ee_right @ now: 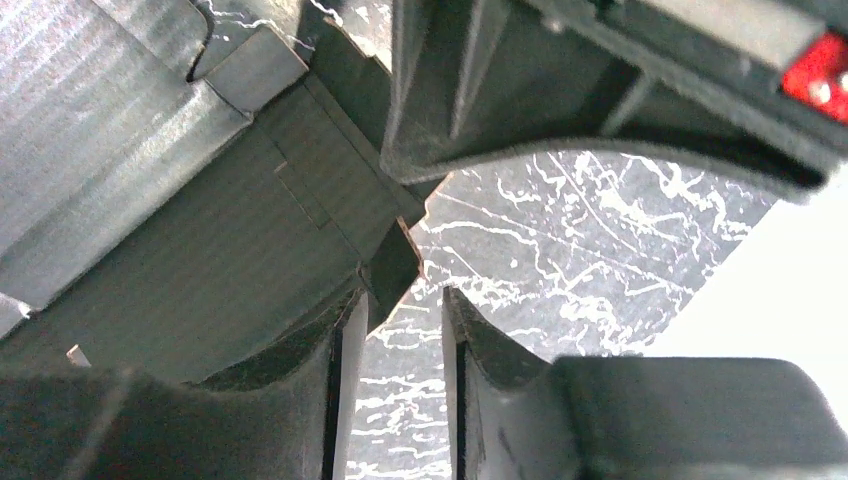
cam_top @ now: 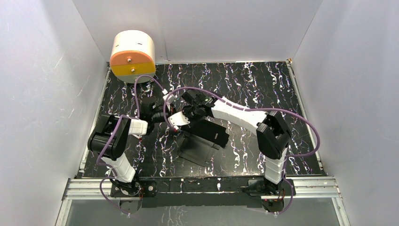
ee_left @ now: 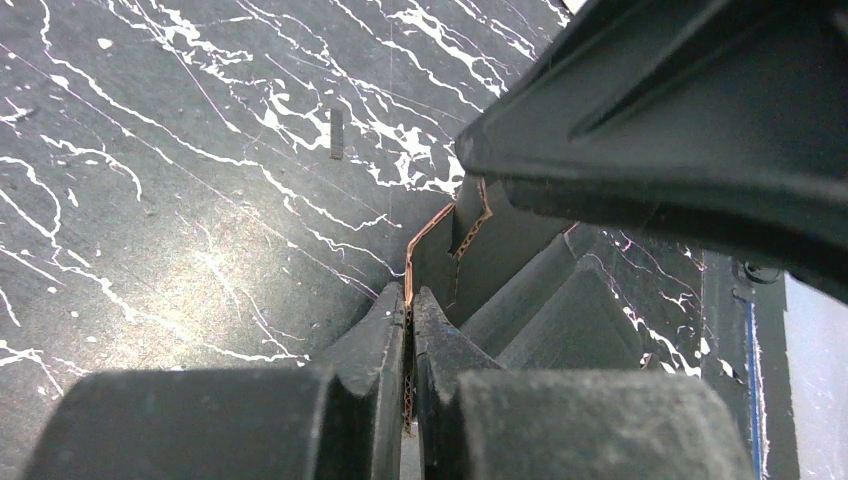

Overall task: Fold the paper box
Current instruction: Fold the paper box at the center of the board.

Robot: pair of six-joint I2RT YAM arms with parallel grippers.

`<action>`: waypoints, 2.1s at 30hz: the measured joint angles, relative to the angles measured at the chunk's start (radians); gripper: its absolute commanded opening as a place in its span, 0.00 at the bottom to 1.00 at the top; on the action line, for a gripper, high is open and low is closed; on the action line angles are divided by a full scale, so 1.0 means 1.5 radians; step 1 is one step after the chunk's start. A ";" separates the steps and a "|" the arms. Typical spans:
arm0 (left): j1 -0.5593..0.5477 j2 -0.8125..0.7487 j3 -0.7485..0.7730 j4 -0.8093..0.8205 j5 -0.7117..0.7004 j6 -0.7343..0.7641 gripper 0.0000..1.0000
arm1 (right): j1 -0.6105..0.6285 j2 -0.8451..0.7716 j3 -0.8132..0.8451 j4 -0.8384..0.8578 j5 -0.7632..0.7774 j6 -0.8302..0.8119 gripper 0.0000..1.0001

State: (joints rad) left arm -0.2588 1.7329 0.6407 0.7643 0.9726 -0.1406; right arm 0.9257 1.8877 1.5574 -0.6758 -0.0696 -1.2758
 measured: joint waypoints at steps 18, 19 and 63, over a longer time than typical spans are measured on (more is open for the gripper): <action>-0.009 -0.045 -0.036 0.048 -0.055 0.012 0.00 | -0.096 -0.153 -0.148 0.078 -0.095 0.237 0.55; -0.009 -0.047 -0.036 0.050 -0.057 0.012 0.00 | -0.106 -0.156 -0.163 0.087 -0.107 0.248 0.56; -0.018 -0.060 -0.071 0.090 -0.116 -0.014 0.00 | -0.122 -0.150 -0.218 0.149 -0.224 0.316 0.01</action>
State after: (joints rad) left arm -0.2855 1.6432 0.5339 0.8989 0.7990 -0.1619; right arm 0.7425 1.6634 1.2308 -0.4519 -0.4049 -0.8024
